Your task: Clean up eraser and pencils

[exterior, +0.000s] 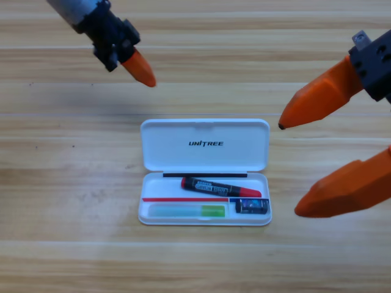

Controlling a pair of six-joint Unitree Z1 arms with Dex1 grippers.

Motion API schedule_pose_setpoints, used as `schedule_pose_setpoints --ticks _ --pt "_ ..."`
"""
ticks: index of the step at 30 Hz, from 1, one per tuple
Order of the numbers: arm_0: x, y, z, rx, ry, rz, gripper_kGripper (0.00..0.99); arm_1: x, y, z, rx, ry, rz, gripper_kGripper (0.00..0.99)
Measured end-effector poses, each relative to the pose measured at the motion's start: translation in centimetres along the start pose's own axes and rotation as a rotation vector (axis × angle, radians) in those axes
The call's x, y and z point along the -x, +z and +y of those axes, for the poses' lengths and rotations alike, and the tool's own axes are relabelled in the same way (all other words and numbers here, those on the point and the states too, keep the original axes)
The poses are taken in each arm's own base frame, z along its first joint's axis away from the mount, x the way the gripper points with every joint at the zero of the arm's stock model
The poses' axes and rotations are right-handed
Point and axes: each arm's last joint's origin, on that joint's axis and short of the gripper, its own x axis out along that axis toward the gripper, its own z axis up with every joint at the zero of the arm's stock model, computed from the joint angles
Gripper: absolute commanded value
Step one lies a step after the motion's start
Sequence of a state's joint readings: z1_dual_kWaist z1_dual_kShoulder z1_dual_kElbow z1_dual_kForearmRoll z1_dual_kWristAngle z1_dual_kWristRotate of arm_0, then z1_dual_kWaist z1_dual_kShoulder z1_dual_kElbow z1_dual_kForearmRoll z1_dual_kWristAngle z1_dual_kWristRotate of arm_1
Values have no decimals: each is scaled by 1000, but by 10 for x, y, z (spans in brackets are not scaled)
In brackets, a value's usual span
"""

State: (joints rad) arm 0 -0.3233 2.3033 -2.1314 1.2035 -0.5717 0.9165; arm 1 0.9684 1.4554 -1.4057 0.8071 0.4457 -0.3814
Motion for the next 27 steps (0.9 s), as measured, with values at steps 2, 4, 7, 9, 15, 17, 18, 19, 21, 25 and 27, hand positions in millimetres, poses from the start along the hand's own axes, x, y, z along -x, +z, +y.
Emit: schedule_pose_setpoints --ticks 2,4,7,9,15,17,18,19,21,25,27 --pt "-8 -1 8 13 -61 -16 0 0 0 0 1 8 -5 945" --pt "-20 -7 16 29 -98 -18 0 -1 0 1 1 20 -9 945" --pt "-39 -17 25 59 -155 -20 0 -1 0 1 0 26 -11 945" --pt "-46 -22 28 72 -175 -21 0 -1 0 1 0 26 -11 945" --pt "-54 -28 33 76 -201 -25 0 -2 -1 1 0 26 -9 945" --pt "-56 -29 33 75 -210 -29 0 -2 -1 1 0 27 -10 945" --pt "-56 -29 32 78 -219 -31 0 -2 -1 1 0 27 -10 945" --pt "-57 -29 32 80 -227 -35 0 -2 -1 1 0 27 -10 945" --pt "-58 -30 32 77 -239 -38 0 -2 -1 1 0 28 -10 945" --pt "-62 -32 32 77 -254 -45 0 -2 -1 1 0 31 -11 946" --pt "-64 -31 31 79 -264 -48 0 -2 -1 1 0 32 -12 946"
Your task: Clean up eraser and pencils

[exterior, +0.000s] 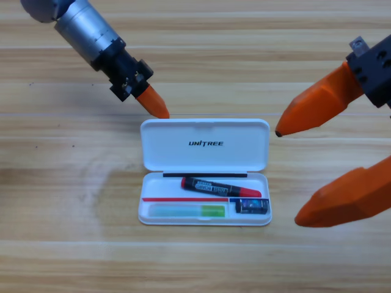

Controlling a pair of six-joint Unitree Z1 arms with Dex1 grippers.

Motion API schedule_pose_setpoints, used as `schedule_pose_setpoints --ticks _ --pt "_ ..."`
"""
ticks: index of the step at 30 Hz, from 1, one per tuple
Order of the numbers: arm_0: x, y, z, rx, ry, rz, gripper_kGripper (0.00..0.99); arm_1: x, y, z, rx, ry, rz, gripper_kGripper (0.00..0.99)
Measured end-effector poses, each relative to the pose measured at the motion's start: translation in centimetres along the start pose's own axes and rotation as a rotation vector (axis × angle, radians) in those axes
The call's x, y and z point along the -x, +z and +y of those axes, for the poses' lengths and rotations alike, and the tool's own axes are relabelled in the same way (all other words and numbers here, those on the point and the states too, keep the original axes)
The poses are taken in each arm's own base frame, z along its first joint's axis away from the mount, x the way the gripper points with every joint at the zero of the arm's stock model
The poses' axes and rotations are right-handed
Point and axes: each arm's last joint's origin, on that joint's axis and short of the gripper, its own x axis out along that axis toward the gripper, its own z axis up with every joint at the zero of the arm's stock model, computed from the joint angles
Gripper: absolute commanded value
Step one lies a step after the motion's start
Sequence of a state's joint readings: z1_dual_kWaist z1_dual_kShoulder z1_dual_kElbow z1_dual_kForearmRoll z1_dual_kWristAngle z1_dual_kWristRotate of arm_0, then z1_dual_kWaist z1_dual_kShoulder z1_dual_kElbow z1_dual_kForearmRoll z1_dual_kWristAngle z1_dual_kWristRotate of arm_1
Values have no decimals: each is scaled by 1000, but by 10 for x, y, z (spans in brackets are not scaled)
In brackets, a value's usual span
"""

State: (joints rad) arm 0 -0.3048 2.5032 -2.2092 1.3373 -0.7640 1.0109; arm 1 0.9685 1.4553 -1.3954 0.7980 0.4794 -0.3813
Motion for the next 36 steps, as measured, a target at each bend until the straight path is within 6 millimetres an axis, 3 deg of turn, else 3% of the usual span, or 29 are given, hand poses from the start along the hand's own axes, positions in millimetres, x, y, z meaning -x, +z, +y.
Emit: schedule_pose_setpoints --ticks 19,31,36 --pt "-40 16 -23 -32 -88 48 0 0 0 0 0 5 -2 945" --pt "-48 12 -25 -18 -103 80 0 0 0 0 -1 6 -2 946" --pt "-60 1 -28 7 -137 119 0 0 0 0 -3 6 -2 946"
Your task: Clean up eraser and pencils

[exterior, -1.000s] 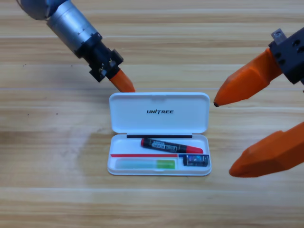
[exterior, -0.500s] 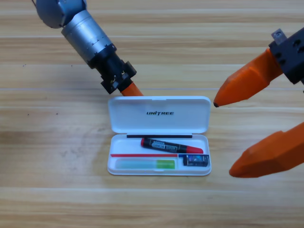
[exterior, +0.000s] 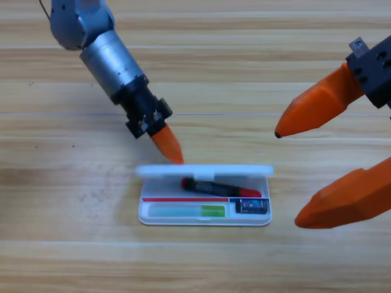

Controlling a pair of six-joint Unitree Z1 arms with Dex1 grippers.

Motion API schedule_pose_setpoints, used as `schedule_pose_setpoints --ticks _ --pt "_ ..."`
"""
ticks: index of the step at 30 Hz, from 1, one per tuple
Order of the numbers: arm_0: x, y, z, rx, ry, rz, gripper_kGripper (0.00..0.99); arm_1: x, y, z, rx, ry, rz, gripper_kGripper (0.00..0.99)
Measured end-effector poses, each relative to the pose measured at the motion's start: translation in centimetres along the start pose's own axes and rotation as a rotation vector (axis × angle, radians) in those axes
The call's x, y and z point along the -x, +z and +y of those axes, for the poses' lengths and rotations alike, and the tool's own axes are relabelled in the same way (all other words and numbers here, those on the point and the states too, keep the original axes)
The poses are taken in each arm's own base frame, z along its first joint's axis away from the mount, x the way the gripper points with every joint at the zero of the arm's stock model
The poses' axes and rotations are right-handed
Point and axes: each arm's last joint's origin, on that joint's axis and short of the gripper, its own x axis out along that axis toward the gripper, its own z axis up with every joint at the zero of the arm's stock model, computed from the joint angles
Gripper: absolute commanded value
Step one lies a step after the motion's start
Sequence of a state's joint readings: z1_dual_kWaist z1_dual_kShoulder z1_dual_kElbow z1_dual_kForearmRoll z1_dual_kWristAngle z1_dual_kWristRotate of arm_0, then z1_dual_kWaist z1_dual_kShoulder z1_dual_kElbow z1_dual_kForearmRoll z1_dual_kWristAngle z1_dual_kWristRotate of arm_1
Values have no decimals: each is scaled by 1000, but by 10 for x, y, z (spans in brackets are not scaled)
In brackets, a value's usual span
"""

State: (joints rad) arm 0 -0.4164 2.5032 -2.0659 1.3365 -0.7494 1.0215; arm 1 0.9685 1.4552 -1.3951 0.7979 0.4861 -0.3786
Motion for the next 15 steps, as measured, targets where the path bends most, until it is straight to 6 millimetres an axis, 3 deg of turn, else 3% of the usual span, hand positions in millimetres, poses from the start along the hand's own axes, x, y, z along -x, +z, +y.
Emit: schedule_pose_setpoints --ticks 15 --pt "-7 2 -7 -8 -16 22 0 0 0 0 -3 0 0 946"
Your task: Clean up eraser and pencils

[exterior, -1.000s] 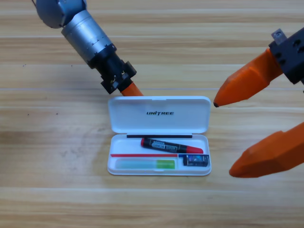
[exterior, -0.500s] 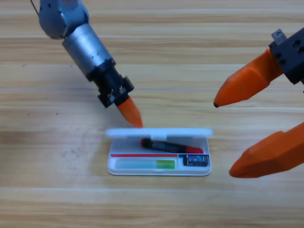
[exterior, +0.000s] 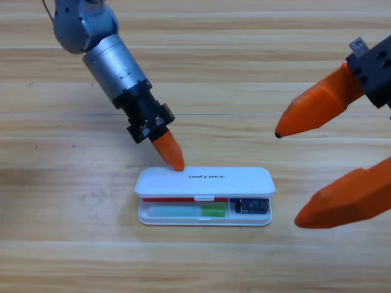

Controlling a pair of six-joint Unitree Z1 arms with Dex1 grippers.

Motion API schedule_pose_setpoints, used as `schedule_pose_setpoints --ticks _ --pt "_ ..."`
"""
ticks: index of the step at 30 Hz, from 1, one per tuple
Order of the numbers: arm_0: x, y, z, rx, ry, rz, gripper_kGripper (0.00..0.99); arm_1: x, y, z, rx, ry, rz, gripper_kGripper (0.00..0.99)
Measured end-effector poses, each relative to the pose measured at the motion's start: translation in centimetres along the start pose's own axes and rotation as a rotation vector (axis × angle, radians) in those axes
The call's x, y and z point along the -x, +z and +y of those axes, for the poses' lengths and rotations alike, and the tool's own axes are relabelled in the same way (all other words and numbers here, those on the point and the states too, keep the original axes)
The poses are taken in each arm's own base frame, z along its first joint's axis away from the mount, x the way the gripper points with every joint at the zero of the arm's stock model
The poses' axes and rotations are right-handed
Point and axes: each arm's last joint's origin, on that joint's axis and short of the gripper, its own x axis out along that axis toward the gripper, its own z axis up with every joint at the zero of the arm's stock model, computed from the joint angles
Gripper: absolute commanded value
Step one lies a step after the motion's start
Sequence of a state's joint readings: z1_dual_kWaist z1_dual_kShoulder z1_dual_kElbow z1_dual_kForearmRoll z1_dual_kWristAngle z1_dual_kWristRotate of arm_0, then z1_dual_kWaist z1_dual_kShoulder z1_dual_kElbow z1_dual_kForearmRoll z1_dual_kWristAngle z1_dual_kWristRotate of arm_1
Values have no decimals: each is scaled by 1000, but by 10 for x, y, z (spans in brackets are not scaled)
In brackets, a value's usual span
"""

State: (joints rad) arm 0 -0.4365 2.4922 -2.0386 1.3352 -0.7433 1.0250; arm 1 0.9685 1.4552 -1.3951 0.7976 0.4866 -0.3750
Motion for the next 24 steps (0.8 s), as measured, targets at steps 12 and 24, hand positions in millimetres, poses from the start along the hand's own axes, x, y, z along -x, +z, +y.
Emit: schedule_pose_setpoints --ticks 12,24 --pt "-5 8 -20 -28 -3 27 0 0 1 1 0 16 -8 946" --pt "-15 10 -29 -49 -1 41 0 0 1 1 1 18 -12 946"
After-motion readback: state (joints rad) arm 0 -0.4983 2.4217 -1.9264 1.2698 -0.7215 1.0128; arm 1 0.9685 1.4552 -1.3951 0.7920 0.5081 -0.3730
